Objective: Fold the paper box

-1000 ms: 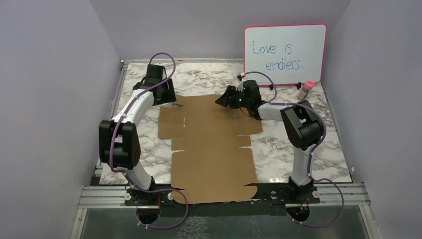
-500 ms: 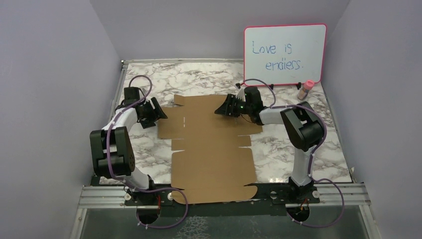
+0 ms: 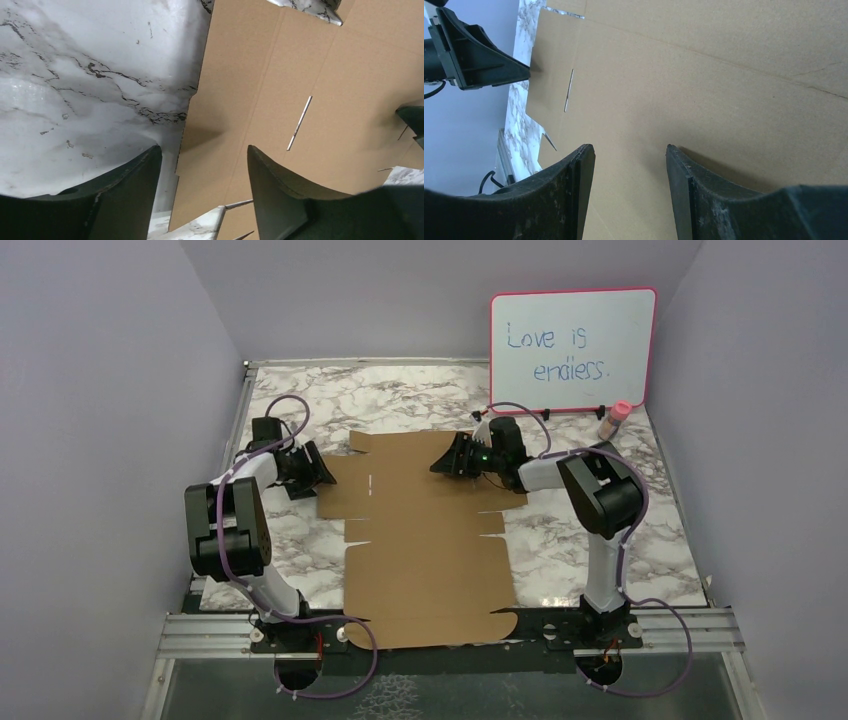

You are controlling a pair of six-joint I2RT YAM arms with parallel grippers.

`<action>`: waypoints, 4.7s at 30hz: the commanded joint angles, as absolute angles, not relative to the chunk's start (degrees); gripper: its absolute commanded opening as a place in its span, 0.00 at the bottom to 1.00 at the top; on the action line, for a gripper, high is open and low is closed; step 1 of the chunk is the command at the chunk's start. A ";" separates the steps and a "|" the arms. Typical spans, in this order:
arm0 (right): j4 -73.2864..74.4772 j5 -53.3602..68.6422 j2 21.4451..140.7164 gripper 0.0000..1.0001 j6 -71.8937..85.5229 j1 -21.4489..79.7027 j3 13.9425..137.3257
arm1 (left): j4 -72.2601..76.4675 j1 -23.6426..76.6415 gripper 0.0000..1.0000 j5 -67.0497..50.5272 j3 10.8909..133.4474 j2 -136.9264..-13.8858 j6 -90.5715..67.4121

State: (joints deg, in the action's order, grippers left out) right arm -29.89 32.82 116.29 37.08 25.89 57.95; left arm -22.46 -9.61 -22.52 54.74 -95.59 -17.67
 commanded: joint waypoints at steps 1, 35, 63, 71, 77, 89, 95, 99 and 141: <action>-31.73 34.32 118.42 0.60 37.09 26.28 57.07 | -23.48 -10.02 0.60 -24.98 55.28 -97.20 -15.00; -34.52 30.50 118.92 0.60 36.08 26.38 53.47 | -33.73 14.49 0.00 9.31 62.36 -86.73 -17.66; -37.31 28.79 118.48 0.60 37.68 26.42 51.27 | -44.93 37.35 0.00 26.77 78.54 -100.95 -21.85; -37.62 28.25 118.26 0.60 37.79 26.37 50.73 | -45.51 39.90 0.00 27.02 81.51 -104.10 -22.14; -37.88 27.97 117.81 0.60 37.79 26.38 50.37 | -47.11 40.87 0.02 29.75 82.49 -105.67 -22.28; -37.99 27.70 117.24 0.60 37.73 26.37 50.04 | -49.68 40.87 0.44 33.72 84.19 -101.40 -22.48; -37.93 27.65 117.16 0.60 37.62 26.38 50.08 | -49.53 39.39 0.62 32.90 82.12 -93.58 -23.73; -37.67 27.46 117.02 0.60 37.36 26.37 50.17 | -47.83 35.87 0.71 29.42 77.33 -86.83 -24.69; -36.87 26.79 119.36 0.60 36.37 26.37 52.82 | -17.90 8.82 0.77 -15.23 30.01 -68.39 -34.36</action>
